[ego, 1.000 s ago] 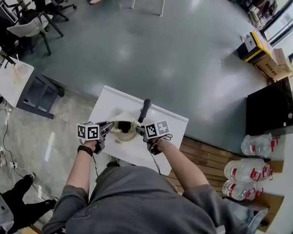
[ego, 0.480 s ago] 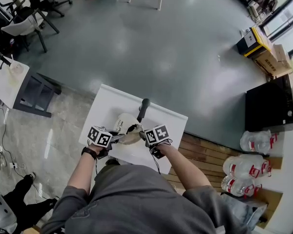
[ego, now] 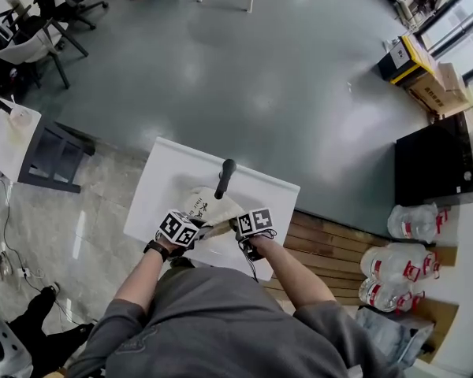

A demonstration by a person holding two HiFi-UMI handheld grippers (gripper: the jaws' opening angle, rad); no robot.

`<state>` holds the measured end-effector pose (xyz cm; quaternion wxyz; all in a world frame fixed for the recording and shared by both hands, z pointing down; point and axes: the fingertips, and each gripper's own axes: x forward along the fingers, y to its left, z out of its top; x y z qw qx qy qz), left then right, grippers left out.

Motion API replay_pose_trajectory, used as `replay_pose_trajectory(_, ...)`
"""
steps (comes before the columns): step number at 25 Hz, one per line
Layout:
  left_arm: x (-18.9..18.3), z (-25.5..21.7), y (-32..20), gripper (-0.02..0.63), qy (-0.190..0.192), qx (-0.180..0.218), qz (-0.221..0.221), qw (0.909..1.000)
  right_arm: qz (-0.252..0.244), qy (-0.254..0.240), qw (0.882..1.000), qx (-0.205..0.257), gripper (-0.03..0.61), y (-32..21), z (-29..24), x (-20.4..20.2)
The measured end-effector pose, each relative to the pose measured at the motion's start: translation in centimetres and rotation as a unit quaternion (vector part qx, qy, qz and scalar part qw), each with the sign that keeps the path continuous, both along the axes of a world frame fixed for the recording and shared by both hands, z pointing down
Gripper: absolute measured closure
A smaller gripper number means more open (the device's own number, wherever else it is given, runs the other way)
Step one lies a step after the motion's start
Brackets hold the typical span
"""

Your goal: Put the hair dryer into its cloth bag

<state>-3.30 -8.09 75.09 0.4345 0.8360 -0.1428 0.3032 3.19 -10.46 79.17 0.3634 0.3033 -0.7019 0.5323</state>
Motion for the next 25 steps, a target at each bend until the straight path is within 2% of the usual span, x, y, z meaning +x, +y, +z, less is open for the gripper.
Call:
replay_pose_trajectory(3,0.8,-0.4,-0.7,0.553,0.016,0.019,-0.016,0.9996,0.044,0.019,0.999,-0.008,0.565,-0.6,1.5,2.7)
replay_pose_trajectory(6,0.6,-1.0,-1.3,0.538,0.031,0.031,-0.031,0.9986,0.068,0.031,0.997,-0.007,0.565,-1.2,2.2,4.4)
replay_pose_trajectory(10,0.5,-1.9,-1.7,0.439,0.058,0.03,-0.048,0.9967,0.083,0.044,0.996,0.0,0.565,-1.9,2.7,6.1)
replay_pose_trajectory(14,0.0,-2.8,-1.9,0.431,0.086,0.022,-0.069,0.9936,0.091,0.066,0.994,-0.011,0.563,-1.8,3.8,7.7)
replay_pose_trajectory(20,-1.6,-2.7,-2.2,0.435,0.075,0.027,-0.098,0.992,0.101,0.086,0.991,-0.029,0.557,-1.0,5.1,9.6)
replay_pose_trajectory(23,-3.4,-2.6,-2.6,0.437,0.068,0.03,-0.123,0.9897,0.081,0.104,0.991,-0.024,0.517,-0.9,5.1,10.2)
replay_pose_trajectory(25,-4.8,-2.6,-3.0,0.437,0.063,0.036,-0.141,0.9873,0.068,0.113,0.991,-0.019,0.512,-0.8,4.9,10.7)
